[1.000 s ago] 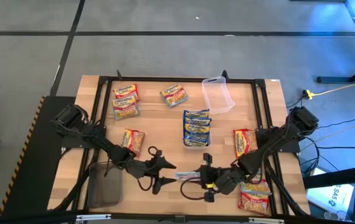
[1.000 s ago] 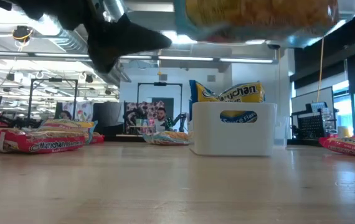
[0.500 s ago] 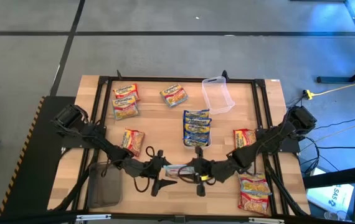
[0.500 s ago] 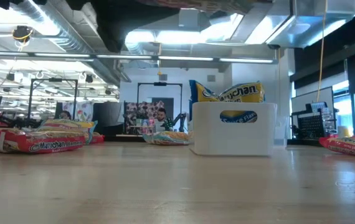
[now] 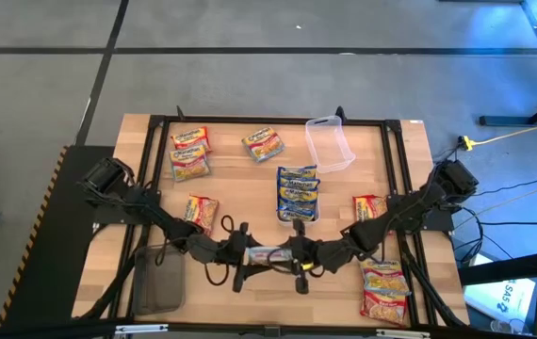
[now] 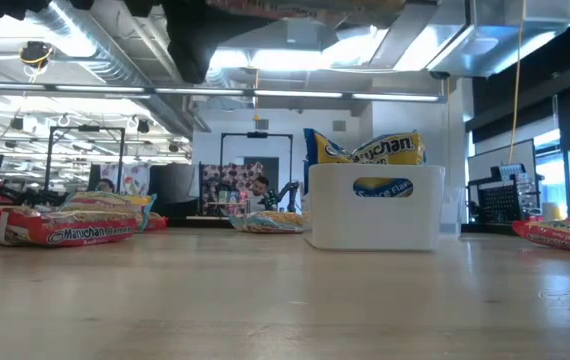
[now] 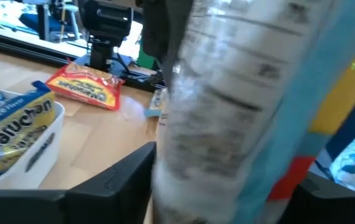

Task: Sort Maruchan noodles
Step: Put the light blue noodle pack in the transparent bin

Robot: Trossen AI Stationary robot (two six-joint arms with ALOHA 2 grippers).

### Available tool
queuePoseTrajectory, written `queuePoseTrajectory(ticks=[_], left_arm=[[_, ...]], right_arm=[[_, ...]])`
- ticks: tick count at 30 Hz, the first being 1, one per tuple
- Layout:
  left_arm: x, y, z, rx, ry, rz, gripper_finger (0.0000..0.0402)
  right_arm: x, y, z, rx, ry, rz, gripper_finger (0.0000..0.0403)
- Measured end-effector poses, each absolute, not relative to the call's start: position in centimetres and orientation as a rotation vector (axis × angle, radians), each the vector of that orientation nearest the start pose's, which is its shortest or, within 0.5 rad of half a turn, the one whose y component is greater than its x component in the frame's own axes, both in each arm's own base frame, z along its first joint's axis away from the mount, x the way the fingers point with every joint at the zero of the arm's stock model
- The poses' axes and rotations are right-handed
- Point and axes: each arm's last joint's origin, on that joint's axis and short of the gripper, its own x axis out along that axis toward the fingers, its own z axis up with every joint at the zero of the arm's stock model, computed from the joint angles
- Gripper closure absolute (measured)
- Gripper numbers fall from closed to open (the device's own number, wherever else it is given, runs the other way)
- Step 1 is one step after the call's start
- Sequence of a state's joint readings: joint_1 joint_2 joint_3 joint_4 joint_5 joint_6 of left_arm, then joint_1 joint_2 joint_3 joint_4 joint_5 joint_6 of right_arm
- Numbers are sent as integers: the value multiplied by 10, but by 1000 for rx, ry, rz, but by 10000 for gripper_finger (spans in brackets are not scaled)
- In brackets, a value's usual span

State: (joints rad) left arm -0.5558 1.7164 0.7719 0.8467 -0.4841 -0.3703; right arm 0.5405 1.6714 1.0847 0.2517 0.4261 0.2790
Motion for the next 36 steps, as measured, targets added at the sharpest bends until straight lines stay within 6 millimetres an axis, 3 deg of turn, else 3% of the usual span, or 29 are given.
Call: queuePoseTrajectory(ticks=[7,11,15,20,26,31,36], left_arm=[[299,-170,192,-310,98,-60,241],[299,-170,192,-302,100,-61,253],[299,-170,191,-301,109,-58,254],[298,-170,184,-280,171,-45,255],[297,-164,172,-257,278,12,256],[298,-160,169,-249,304,35,256],[298,-160,169,-243,304,35,256]], right_arm=[[326,182,250,130,300,61,295],[326,182,249,124,310,71,283],[321,180,250,107,360,77,227],[303,172,272,115,534,111,144],[296,166,299,111,627,43,98],[319,157,300,109,632,34,96],[345,145,281,134,714,87,102]])
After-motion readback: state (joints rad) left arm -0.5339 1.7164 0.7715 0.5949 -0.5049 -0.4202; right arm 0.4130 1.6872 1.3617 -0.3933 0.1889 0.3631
